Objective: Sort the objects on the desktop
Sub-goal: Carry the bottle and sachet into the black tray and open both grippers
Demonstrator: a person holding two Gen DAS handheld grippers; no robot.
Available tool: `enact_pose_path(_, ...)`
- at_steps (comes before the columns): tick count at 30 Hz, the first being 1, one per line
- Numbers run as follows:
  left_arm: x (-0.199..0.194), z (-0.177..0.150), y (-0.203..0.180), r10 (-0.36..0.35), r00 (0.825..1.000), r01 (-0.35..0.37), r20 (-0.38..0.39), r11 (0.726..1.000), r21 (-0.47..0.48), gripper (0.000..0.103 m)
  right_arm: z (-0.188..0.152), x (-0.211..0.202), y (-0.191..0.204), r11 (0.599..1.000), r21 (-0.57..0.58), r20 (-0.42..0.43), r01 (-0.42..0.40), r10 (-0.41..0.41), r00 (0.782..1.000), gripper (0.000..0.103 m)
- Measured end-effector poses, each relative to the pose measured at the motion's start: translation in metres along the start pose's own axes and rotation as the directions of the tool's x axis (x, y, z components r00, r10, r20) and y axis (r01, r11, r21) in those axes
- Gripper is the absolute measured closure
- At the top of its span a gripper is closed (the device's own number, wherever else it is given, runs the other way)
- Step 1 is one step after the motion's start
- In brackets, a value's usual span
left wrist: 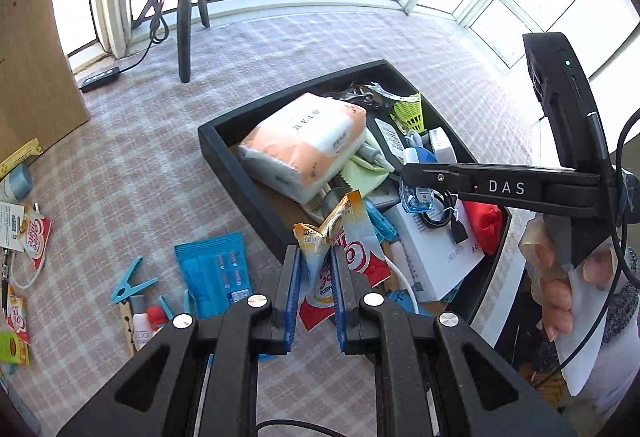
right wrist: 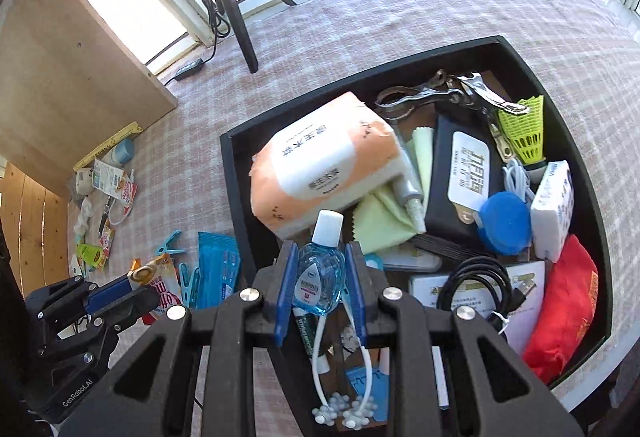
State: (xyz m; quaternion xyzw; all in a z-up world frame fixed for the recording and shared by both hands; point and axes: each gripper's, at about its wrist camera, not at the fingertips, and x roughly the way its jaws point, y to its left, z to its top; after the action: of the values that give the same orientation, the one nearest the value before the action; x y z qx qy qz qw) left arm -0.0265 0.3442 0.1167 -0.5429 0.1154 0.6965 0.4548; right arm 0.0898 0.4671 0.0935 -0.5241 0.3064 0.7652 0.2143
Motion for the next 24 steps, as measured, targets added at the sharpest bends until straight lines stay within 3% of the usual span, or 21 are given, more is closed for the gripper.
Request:
enact_pose_path(8,0.040,0.005,-0.078,-0.059,0.997,0.064,-0.052,0.993,0.103,0.089,-0.021,-0.033,-0.077,0.991,0.126,0.042,0.053,-0.059,0.997,0.079)
enact_pose_path(10,0.042,0.005,-0.090,-0.071,0.997,0.076,-0.042,0.989,0.125,0.084,-0.023,-0.038,-0.086,0.989,0.134,0.051,0.058,-0.065,0.997,0.078)
enact_pose_path(11,0.044,0.005,-0.094,-0.072,0.996,0.078,-0.052,0.987,0.138,0.067,-0.023,-0.041,-0.090,0.989,0.136,0.056,0.056,-0.064,0.996,0.078)
enact_pose_path(12,0.045,0.004,-0.096,-0.051,0.997,0.059,-0.058,0.989,0.138,0.043,-0.023,-0.043,-0.093,0.988,0.145,0.059,0.056,-0.065,0.996,0.072)
enact_pose_path(13,0.043,0.003,-0.096,-0.034,0.998,0.039,-0.046,0.990,0.133,0.037,-0.024,-0.048,-0.095,0.987,0.155,0.070,0.052,-0.064,0.995,0.058)
enact_pose_path(15,0.038,0.000,-0.093,-0.019,0.999,0.023,-0.029,0.990,0.136,0.039,-0.024,-0.054,-0.093,0.987,0.149,0.098,0.063,-0.078,0.992,0.048)
enact_pose_path(17,0.034,-0.001,-0.086,-0.001,1.000,0.004,-0.026,0.992,0.129,0.039,-0.023,-0.058,-0.086,0.988,0.129,0.118,0.082,-0.097,0.988,0.048)
enact_pose_path(24,0.013,-0.011,-0.042,0.066,0.998,-0.066,0.006,0.996,0.061,0.044,-0.018,-0.054,-0.054,0.997,0.061,0.114,0.036,-0.043,0.993,0.048)
